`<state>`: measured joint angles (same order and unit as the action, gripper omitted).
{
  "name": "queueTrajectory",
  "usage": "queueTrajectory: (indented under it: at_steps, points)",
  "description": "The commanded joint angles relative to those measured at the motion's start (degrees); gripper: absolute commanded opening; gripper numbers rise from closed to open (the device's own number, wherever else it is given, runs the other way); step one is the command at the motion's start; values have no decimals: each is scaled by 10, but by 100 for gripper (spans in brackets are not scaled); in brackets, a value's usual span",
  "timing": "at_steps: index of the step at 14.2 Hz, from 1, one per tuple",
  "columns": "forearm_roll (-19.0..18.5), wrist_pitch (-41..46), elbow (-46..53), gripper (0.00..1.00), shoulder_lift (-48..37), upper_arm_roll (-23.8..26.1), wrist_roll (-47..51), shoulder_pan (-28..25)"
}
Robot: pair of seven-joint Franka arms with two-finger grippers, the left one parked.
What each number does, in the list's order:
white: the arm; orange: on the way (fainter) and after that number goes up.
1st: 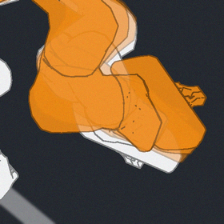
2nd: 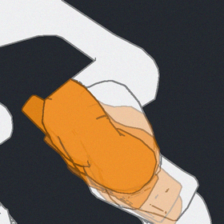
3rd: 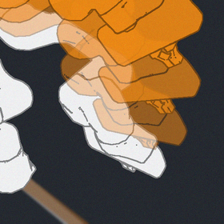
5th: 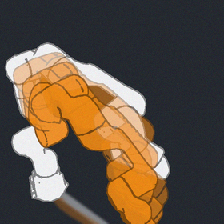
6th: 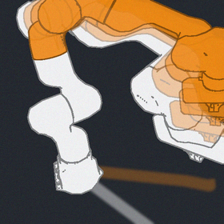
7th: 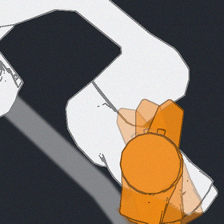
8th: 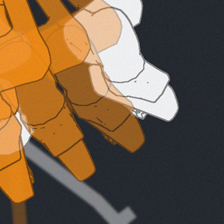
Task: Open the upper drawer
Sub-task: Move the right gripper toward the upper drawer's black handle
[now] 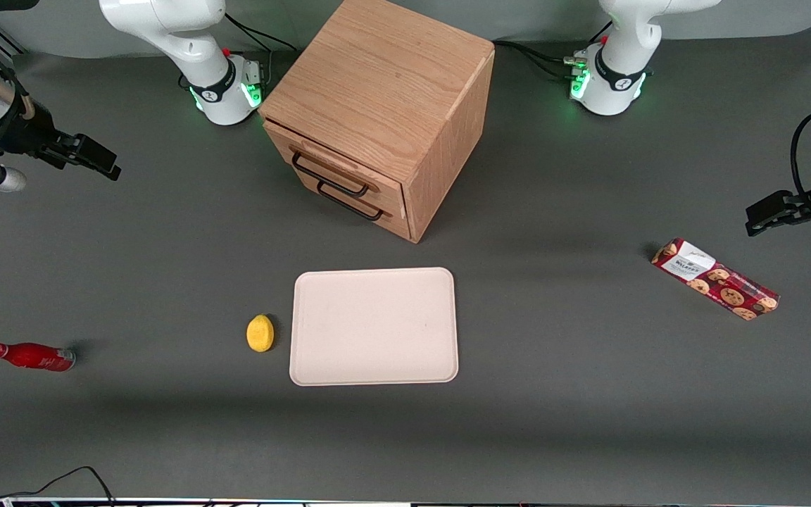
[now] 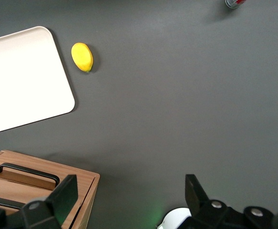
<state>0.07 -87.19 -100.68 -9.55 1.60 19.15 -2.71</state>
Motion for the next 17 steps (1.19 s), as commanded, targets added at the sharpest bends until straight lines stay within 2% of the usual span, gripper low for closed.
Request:
queueTrajectory:
  at_steps: [1, 10, 14, 15, 17]
  points:
    - [-2, 17, 18, 100, 5, -6, -14, -8]
    - [1, 45, 18, 100, 1, 1, -55, -9]
    - [3, 58, 19, 100, 3, 38, -183, -10]
    - [9, 58, 19, 100, 3, 54, -207, -12]
    - [47, 58, 20, 100, 6, 76, -242, -12]
